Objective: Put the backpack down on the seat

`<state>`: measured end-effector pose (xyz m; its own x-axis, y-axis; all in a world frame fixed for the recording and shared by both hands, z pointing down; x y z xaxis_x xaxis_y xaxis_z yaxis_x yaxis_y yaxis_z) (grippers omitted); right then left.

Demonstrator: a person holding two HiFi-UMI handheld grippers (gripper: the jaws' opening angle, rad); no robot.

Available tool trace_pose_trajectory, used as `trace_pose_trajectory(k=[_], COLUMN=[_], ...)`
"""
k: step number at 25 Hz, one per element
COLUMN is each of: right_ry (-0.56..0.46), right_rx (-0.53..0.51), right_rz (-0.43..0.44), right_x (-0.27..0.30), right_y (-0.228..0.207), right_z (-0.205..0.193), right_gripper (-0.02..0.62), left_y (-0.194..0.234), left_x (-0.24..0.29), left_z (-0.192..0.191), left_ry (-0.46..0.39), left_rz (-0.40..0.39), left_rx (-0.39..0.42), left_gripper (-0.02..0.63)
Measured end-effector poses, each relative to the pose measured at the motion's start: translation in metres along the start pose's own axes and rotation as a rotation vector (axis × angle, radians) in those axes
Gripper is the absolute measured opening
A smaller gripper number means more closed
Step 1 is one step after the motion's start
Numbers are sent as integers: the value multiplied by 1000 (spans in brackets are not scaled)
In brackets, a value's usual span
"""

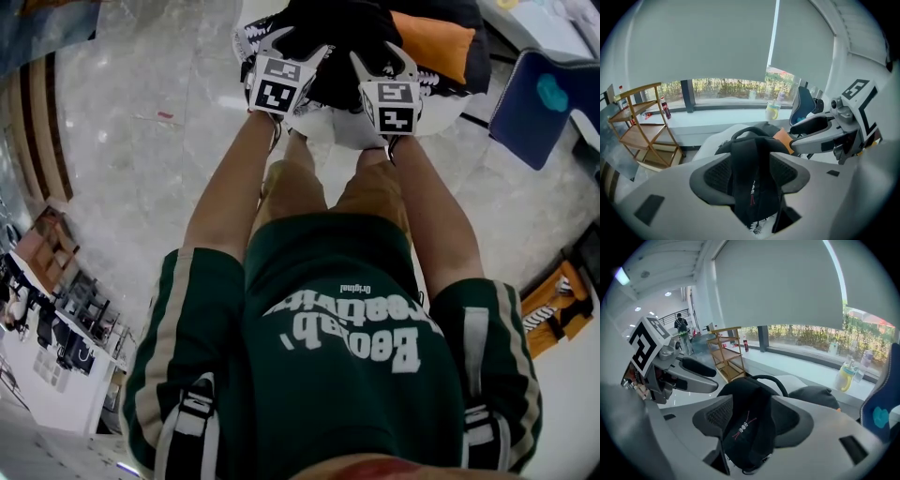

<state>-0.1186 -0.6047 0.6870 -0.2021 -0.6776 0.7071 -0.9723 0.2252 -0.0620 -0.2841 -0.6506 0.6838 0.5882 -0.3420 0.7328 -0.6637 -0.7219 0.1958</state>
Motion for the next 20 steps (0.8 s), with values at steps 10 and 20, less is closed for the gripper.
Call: trace_pose_trajectory(k=[10, 20], right_ry=[-120, -333], right_rx=[-85, -119], right_rz=[40, 178], right_x=[-70, -166], right_y=[-6, -41], right_z=[37, 83], right_gripper=[35, 34], left_y=[-46, -123], left_x=[-45, -107], left_z=[46, 119], left_ry=[-141, -342], left_rz=[87, 191], left_rx=[24, 74], left_gripper=[20, 18])
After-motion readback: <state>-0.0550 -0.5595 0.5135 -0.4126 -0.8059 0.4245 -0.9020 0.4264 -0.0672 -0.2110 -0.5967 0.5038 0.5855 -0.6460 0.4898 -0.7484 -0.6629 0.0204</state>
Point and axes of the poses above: the fingertips, and each gripper's own axes: x forward along the fingers, y to its left, z out of its top, the point moved 8 cm from there along -x, backward along the fingers, and after that the axes turned 6 degrees about -z, right-handed, at the moved point
